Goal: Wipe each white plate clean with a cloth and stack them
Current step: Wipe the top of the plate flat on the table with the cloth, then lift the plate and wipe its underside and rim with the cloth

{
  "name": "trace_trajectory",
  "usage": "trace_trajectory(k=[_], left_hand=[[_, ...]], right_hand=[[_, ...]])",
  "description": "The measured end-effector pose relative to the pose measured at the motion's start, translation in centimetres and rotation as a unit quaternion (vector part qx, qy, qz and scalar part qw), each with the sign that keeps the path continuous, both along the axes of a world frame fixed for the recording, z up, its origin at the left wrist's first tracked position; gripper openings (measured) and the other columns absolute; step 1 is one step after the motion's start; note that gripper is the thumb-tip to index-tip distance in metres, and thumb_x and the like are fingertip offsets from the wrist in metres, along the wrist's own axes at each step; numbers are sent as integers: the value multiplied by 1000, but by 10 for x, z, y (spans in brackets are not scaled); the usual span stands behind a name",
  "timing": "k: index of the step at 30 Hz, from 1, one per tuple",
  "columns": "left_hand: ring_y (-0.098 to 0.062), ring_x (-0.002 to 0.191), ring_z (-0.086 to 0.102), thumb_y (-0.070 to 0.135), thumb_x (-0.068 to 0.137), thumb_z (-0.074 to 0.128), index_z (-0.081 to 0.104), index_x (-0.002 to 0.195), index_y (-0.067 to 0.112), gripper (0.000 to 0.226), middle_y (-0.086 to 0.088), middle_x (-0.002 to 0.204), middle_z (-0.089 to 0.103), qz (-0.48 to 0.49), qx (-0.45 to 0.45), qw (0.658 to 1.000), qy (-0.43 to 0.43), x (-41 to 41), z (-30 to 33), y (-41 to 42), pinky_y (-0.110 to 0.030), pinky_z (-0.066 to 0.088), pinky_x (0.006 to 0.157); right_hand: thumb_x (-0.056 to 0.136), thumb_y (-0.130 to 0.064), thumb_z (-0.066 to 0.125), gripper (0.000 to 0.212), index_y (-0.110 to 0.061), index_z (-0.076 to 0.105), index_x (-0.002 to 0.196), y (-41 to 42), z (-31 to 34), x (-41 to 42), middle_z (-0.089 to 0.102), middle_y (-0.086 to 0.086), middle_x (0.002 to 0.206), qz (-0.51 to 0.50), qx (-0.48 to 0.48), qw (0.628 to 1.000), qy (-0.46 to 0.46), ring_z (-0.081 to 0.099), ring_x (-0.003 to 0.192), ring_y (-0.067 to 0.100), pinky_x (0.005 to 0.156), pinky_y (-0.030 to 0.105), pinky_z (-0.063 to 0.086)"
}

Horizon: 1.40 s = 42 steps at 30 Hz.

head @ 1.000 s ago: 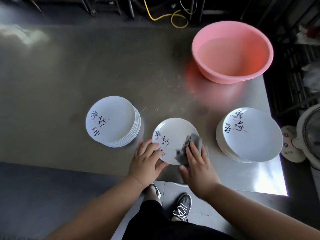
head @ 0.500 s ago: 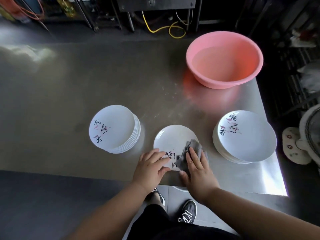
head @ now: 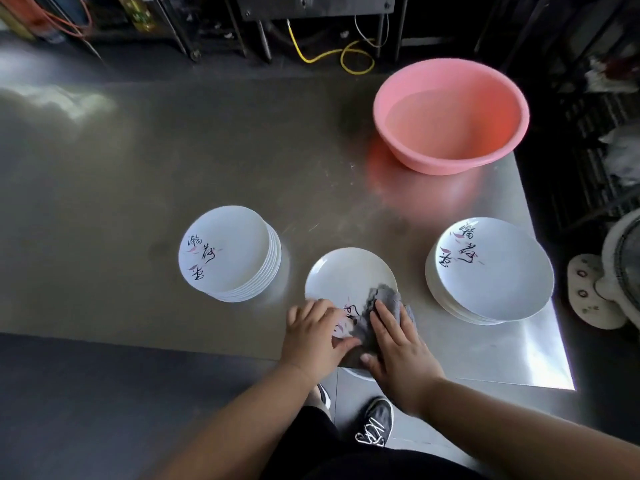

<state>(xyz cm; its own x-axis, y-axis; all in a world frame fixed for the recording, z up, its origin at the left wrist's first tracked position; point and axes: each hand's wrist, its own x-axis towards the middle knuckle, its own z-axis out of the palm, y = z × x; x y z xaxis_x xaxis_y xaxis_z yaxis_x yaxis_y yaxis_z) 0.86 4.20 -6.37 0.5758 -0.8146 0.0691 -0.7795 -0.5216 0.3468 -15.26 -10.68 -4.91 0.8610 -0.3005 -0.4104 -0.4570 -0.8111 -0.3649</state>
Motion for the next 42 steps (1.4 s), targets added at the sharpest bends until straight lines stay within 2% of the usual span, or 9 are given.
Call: trace_trajectory(k=[5, 8, 13, 20, 24, 30, 36, 40, 42], left_hand=[[-15, 150, 40, 68, 81, 68, 64, 137, 29, 69, 12, 158, 50, -29, 39, 999, -1, 24, 8, 19, -50, 32, 113], [-17, 138, 54, 47, 85, 79, 72, 128, 29, 47, 12, 146, 61, -54, 20, 997, -42, 32, 6, 22, -53, 46, 103], [-16, 114, 59, 55, 75, 85, 77, 112, 33, 43, 15, 125, 70, -27, -5, 999, -26, 18, 1, 7, -38, 37, 91], [-19, 109, 64, 56, 87, 60, 76, 114, 36, 37, 17, 121, 67, -8, -22, 999, -24, 7, -1, 6, -39, 44, 84], [-18, 109, 59, 57, 87, 61, 76, 114, 37, 37, 16, 120, 67, 4, -25, 999, -26, 7, -6, 3, -39, 43, 85], [-20, 106, 59, 56, 84, 66, 74, 113, 35, 36, 15, 118, 66, -5, -20, 1000, -7, 8, -4, 3, -40, 45, 82], [-23, 113, 57, 62, 84, 65, 65, 130, 26, 58, 7, 129, 61, 29, 25, 999, 12, 21, 24, 1, -43, 51, 90], [-28, 121, 61, 61, 93, 56, 39, 152, 17, 76, -4, 139, 54, 133, 151, 976, 81, 45, 45, -15, -42, 53, 93], [-28, 116, 64, 61, 96, 53, 44, 140, 18, 63, -4, 134, 62, 139, 211, 959, 127, 61, 51, -24, -42, 56, 90]], right_hand=[[105, -63, 32, 74, -27, 18, 168, -44, 0, 19, -11, -24, 172, -14, 8, 1000, -21, -6, 162, 22, 129, 40, 17], [106, -57, 38, 72, -20, 26, 166, -53, -2, 37, 1, -13, 174, -35, -20, 998, -43, 4, 162, 32, 130, 43, 13], [100, -65, 26, 85, -9, 26, 165, 17, -8, 12, 4, 6, 176, -44, -48, 997, -28, -2, 160, 44, 130, 55, 8], [103, -60, 22, 77, -11, 43, 158, -23, -5, 34, 24, 3, 173, -95, -31, 991, -89, 21, 157, 42, 129, 50, 18], [100, -43, 46, 51, -6, 70, 126, -22, -19, 26, 58, 11, 149, -100, -53, 969, -221, 55, 126, 46, 106, 55, 48], [103, -35, 49, 31, -12, 70, 95, -14, -8, 13, 69, 6, 105, -63, -17, 950, -305, 65, 91, 35, 79, 42, 55], [95, -66, 41, 40, -27, 46, 86, -33, 34, 34, 61, -8, 71, -246, 29, 969, -22, 56, 63, 19, 57, 34, 40], [94, -62, 50, 45, -21, 48, 114, -53, 45, 58, 69, 0, 92, -251, 25, 960, 122, 66, 85, 27, 76, 37, 52], [96, -56, 52, 52, -15, 50, 127, -58, 47, 70, 71, 8, 116, -235, 30, 959, 159, 68, 107, 32, 89, 38, 54]])
